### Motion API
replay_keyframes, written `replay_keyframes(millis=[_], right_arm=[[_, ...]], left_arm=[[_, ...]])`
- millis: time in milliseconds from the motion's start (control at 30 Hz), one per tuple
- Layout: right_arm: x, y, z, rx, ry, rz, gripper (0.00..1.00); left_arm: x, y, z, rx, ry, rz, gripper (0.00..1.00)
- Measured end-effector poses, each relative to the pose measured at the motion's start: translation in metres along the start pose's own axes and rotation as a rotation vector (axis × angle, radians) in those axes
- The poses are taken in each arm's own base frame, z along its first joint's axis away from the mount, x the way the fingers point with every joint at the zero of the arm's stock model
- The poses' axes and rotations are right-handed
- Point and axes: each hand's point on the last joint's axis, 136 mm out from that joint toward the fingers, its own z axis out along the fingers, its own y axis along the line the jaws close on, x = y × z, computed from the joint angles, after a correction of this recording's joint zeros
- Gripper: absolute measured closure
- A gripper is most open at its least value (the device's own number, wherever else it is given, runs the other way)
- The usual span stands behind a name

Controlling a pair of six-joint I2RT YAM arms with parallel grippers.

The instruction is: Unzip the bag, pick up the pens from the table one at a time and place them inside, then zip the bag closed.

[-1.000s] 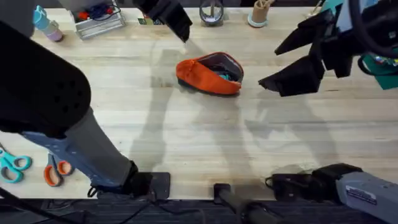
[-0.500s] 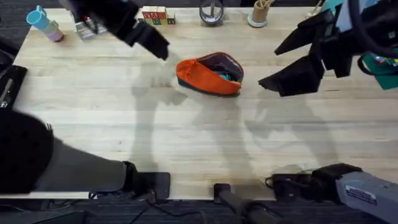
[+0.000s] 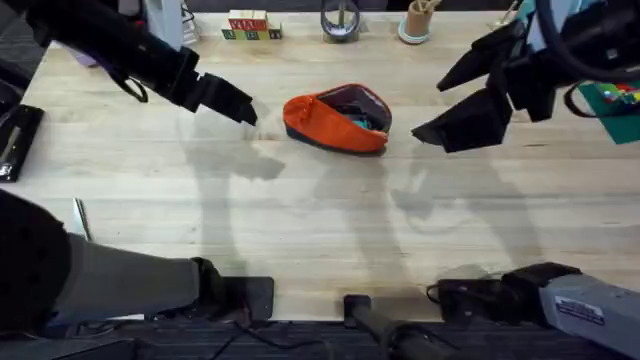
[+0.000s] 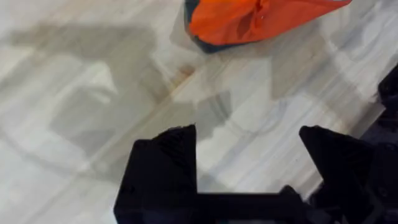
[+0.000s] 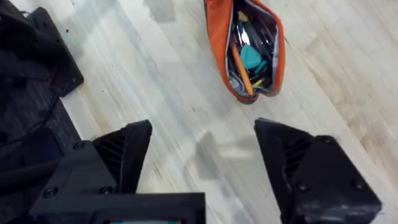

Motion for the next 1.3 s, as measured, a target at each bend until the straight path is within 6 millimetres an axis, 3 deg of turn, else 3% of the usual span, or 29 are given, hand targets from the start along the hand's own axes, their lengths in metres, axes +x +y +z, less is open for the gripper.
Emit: replay_keyframes(millis=[167, 433, 600, 767, 1033, 1300], right_arm=[[0.000, 0.000, 0.000, 0.000, 0.000, 0.000, 0.004], [0.000, 0.000, 0.000, 0.000, 0.000, 0.000, 0.004], [0.000, 0.000, 0.000, -0.001, -0.001, 0.000, 0.004], [-0.004, 0.006, 0.000, -0.033, -0.022, 0.001, 0.004], [-0.014, 0.020, -0.002, -0.116, -0.080, 0.005, 0.004], [-0.025, 0.036, -0.006, -0.213, -0.144, 0.005, 0.004]], left_arm=[[-0.009, 0.006, 0.000, -0.022, -0.035, 0.063, 0.006], [0.001, 0.018, -0.001, -0.085, 0.023, 0.078, 0.006], [-0.003, 0.028, -0.002, -0.132, 0.017, 0.102, 0.006], [-0.010, 0.030, -0.002, -0.140, -0.004, 0.226, 0.007], [-0.022, 0.017, -0.008, -0.034, -0.146, 0.462, 0.007], [-0.027, 0.036, -0.014, -0.007, -0.282, 0.502, 0.007]])
